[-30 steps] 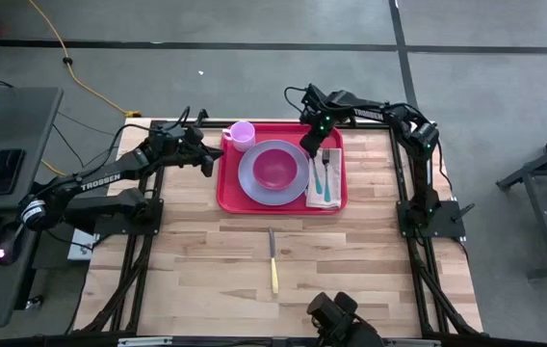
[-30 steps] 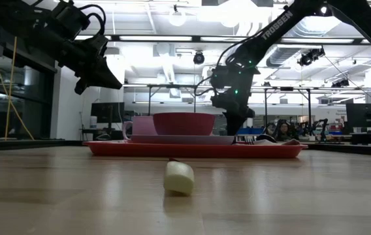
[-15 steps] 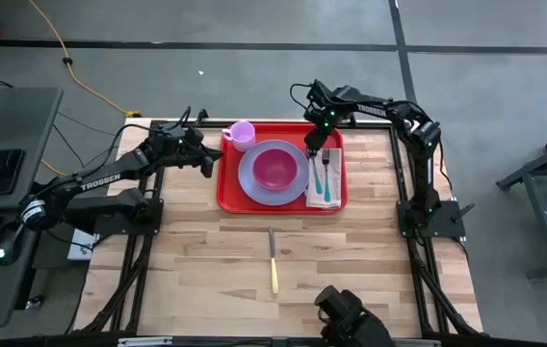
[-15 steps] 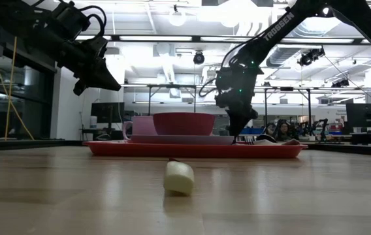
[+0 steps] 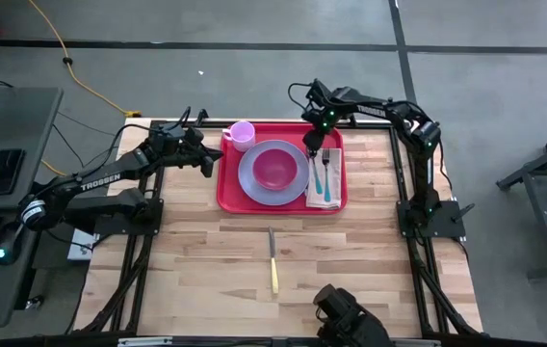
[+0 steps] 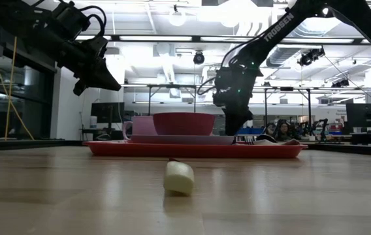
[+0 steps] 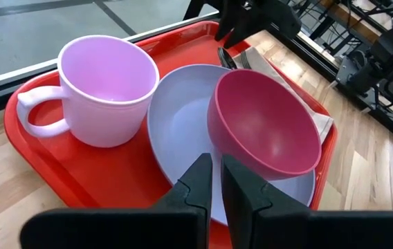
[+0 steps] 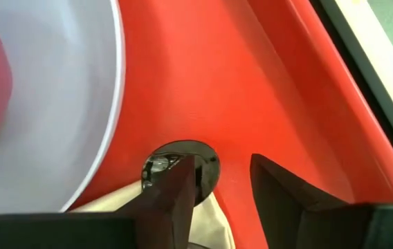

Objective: Set up tray
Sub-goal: Put the blue spoon on the white napkin to the left of the blue fork

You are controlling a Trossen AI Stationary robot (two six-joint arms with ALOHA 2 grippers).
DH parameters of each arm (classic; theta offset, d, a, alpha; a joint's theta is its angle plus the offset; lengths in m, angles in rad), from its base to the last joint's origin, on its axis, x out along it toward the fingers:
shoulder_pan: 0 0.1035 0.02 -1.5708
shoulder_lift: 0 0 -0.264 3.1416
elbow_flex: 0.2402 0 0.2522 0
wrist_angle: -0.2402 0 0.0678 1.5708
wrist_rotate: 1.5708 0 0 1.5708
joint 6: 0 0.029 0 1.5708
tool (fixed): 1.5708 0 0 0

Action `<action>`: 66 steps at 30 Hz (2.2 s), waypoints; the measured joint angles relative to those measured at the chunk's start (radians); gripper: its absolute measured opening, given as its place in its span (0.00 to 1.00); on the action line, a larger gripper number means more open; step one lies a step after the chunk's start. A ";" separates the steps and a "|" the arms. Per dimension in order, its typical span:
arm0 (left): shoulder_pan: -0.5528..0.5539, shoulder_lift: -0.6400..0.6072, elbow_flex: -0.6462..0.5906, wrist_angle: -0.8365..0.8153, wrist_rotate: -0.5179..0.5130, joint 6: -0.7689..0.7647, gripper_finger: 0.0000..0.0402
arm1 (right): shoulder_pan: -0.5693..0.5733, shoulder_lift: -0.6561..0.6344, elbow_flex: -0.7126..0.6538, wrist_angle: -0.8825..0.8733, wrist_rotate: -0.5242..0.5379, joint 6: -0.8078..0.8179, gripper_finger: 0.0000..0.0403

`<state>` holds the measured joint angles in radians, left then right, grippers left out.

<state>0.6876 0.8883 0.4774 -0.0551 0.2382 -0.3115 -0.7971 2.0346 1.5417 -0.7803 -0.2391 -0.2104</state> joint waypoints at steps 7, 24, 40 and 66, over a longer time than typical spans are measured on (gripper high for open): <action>0.000 0.000 0.000 0.000 0.000 -0.005 0.16 | -0.002 0.000 -0.002 0.002 0.000 -0.019 0.31; 0.000 0.000 0.000 0.001 0.000 -0.012 0.16 | -0.006 0.000 -0.068 0.054 -0.031 0.000 0.29; 0.000 0.000 0.000 0.001 0.000 -0.011 0.16 | -0.005 0.000 -0.067 0.071 -0.007 0.023 0.02; 0.000 0.000 0.000 0.001 -0.004 -0.008 0.16 | -0.006 0.000 -0.066 0.055 0.021 0.100 0.00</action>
<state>0.6874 0.8883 0.4774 -0.0544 0.2342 -0.3191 -0.8032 2.0350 1.4757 -0.7249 -0.2182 -0.1104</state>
